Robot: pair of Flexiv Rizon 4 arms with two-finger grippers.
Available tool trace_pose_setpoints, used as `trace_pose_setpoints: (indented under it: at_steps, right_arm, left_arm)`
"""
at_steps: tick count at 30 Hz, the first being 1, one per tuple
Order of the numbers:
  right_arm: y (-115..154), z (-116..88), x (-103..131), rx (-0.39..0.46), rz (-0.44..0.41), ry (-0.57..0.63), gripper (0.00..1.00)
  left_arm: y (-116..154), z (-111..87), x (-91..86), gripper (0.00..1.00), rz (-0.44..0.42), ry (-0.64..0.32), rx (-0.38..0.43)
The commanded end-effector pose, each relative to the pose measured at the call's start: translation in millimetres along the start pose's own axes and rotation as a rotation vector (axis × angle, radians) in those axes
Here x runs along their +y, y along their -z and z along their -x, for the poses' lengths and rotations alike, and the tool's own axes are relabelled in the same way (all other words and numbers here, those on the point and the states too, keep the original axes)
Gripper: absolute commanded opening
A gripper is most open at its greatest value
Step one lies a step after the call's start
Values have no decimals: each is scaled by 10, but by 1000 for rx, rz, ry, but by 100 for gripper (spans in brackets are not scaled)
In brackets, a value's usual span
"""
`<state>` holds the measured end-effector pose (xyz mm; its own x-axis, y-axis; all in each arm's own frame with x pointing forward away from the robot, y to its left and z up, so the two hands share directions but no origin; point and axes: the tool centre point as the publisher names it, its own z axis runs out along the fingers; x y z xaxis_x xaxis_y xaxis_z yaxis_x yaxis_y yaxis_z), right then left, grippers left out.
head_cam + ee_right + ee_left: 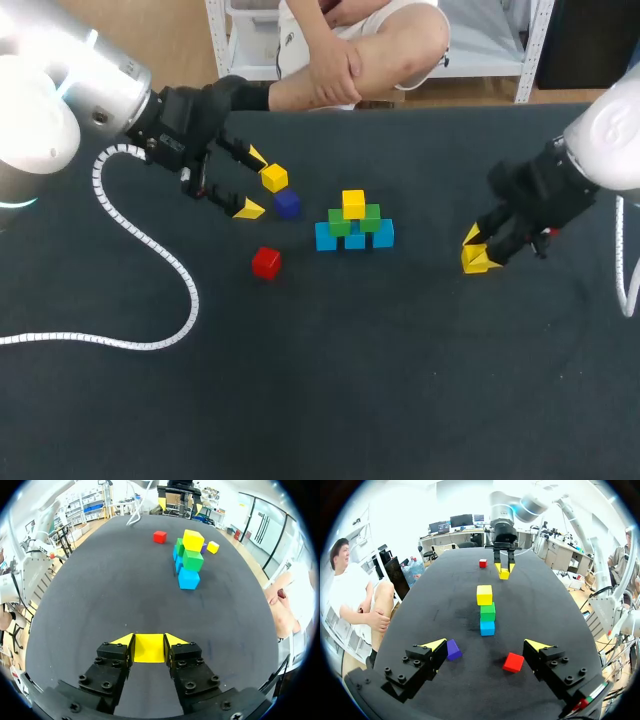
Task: Place the blue cubes, place green cubes on the blue cubes, place the yellow cubes on the green cubes, then place the red cubes on the yellow cubes, and place purple cube on the red cubes.
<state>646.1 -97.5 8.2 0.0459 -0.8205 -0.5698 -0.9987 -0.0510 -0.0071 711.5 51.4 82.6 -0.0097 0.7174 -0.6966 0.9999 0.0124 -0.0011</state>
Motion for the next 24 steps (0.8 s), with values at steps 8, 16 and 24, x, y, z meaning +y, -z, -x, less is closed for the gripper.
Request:
trace_pose_setpoints:
  at_steps: [8, 16, 24]
  right_arm:
    - [-200, 102, 31, 0, 26, 7, 5]
    - [-207, 97, 40, -7, 34, -3, 100]
    - [-144, 21, 10, -18, 12, -32, 100]
  left_arm:
    - [-1, -3, 21, 100, -5, 0, 1]
    - [-1, -3, 21, 100, -5, 0, 1]
    - [-1, -3, 21, 100, -5, 0, 1]
